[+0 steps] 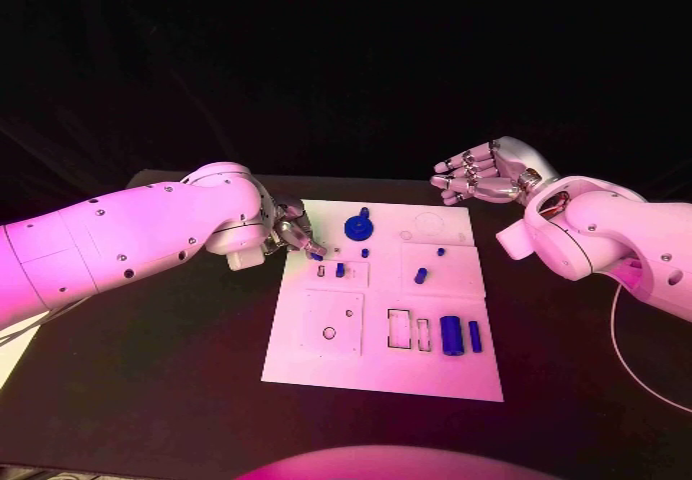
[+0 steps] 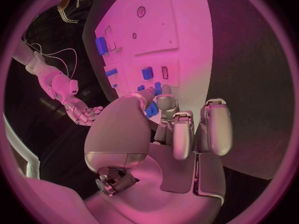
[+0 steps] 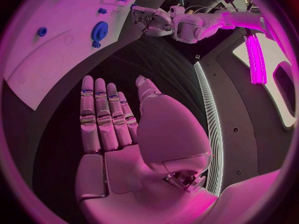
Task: Assemble the parts on the task board
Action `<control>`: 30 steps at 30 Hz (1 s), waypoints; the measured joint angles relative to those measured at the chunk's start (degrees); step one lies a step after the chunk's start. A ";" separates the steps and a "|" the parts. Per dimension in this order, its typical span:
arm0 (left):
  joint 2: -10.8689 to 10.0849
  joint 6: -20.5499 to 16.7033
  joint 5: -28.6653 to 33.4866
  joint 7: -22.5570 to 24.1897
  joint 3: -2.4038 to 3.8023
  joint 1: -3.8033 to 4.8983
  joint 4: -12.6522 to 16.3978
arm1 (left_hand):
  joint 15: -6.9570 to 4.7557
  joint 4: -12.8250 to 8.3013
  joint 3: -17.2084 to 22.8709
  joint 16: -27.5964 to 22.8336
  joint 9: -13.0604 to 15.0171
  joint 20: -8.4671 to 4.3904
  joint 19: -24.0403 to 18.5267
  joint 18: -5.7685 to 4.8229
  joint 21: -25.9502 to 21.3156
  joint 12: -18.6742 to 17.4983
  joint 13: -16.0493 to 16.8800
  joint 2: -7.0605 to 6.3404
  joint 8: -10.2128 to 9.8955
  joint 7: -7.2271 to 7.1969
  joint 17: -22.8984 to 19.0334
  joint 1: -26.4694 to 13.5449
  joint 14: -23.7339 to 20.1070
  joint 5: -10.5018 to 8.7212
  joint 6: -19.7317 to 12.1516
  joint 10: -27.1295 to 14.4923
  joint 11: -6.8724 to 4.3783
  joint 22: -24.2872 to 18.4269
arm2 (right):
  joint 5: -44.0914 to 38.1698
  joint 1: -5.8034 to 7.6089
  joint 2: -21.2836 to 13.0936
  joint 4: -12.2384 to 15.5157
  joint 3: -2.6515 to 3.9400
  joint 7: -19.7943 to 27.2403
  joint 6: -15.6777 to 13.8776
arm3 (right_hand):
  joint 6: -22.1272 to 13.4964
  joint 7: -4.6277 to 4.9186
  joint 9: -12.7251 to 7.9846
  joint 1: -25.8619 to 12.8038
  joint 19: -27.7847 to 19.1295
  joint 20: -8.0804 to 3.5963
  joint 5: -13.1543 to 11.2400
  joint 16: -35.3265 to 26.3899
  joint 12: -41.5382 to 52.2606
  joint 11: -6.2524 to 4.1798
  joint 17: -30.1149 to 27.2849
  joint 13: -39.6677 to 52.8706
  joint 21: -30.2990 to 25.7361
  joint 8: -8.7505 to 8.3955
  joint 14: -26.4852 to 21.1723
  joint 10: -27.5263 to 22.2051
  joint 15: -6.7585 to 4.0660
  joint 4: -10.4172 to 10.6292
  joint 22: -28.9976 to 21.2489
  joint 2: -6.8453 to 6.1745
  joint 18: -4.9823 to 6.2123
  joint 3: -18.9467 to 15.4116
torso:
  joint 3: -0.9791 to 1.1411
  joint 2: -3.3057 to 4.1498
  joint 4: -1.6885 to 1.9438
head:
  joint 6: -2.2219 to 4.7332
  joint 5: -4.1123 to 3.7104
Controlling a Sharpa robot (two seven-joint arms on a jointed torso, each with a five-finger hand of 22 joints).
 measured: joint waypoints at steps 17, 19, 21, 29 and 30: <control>0.75 1.19 -2.69 1.92 -0.11 -1.53 -0.74 | 0.00 -0.85 0.85 0.00 0.04 0.00 0.00 0.00 0.55 0.00 0.00 -0.68 0.22 -0.10 -0.01 -0.68 -0.01 -0.06 0.28 0.03 -0.03 -0.01 | 0.05 -0.14 0.15 0.00 -0.01 0.03 0.23 | 0.00 0.00 0.00 0.00 0.00 0.00 0.00 0.00 0.00 0.00 -0.06 0.01 0.00 0.00 0.00 0.00 0.00 0.00 0.00 0.00 0.00 0.00 | 0.05 0.09 -0.09 | -0.52 0.05; 1.00 1.81 -3.07 1.90 -0.14 -1.72 -1.01 | 0.00 -0.92 0.92 0.00 0.04 0.00 0.00 0.00 0.55 0.00 0.00 -0.75 0.23 -0.10 -0.01 -0.75 -0.01 -0.19 0.28 0.03 -0.03 -0.01 | 0.06 -0.16 0.14 0.00 -0.01 0.04 0.23 | 0.00 0.00 0.00 0.00 0.00 0.00 0.00 0.00 0.00 0.00 -0.06 0.01 0.00 0.00 0.00 0.00 0.00 0.00 0.00 0.00 0.00 0.00 | 0.05 0.08 -0.05 | -0.52 -0.02; 1.13 2.31 -3.39 1.84 -0.15 -1.85 -1.15 | 0.00 -0.94 0.94 0.00 0.03 0.00 0.00 0.00 0.55 0.00 0.00 -0.75 0.24 -0.10 -0.01 -0.75 0.00 -0.22 0.28 0.03 -0.03 -0.01 | 0.07 -0.17 0.13 0.00 -0.01 0.05 0.24 | 0.00 0.00 0.00 0.00 0.00 0.00 0.00 0.00 0.00 0.00 -0.05 0.01 0.00 0.00 0.00 0.00 0.00 0.00 0.00 0.00 0.00 0.00 | 0.05 0.07 -0.02 | -0.55 -0.05; 1.59 3.58 -4.31 1.71 -0.13 -2.01 -1.78 | 0.00 -1.82 1.81 0.00 -0.03 0.00 0.00 0.00 0.55 0.00 -0.10 -0.96 0.24 -0.09 -0.02 -0.96 -0.01 -0.18 0.28 0.02 -0.02 -0.01 | 0.10 -0.19 0.09 0.04 -0.01 0.06 0.25 | 0.00 0.00 0.00 0.00 0.00 0.00 0.00 0.00 0.00 0.00 -0.05 0.01 0.00 0.00 0.00 0.00 0.00 0.00 0.00 0.00 0.00 0.00 | 0.05 0.07 -0.03 | -0.87 0.09; 1.70 3.65 -4.39 1.70 -0.12 -2.02 -1.88 | 0.00 -1.82 1.81 0.00 -0.03 0.00 0.00 0.00 0.55 0.00 -0.09 -0.96 0.24 -0.09 -0.02 -0.96 -0.01 -0.18 0.27 0.02 -0.02 -0.01 | 0.11 -0.19 0.09 0.04 -0.01 0.06 0.25 | 0.00 -0.01 0.00 0.00 0.00 0.00 0.00 0.00 0.00 0.00 -0.05 0.01 0.00 0.00 0.00 0.00 0.00 0.00 0.00 0.00 0.00 0.00 | 0.05 0.07 -0.03 | -0.89 0.09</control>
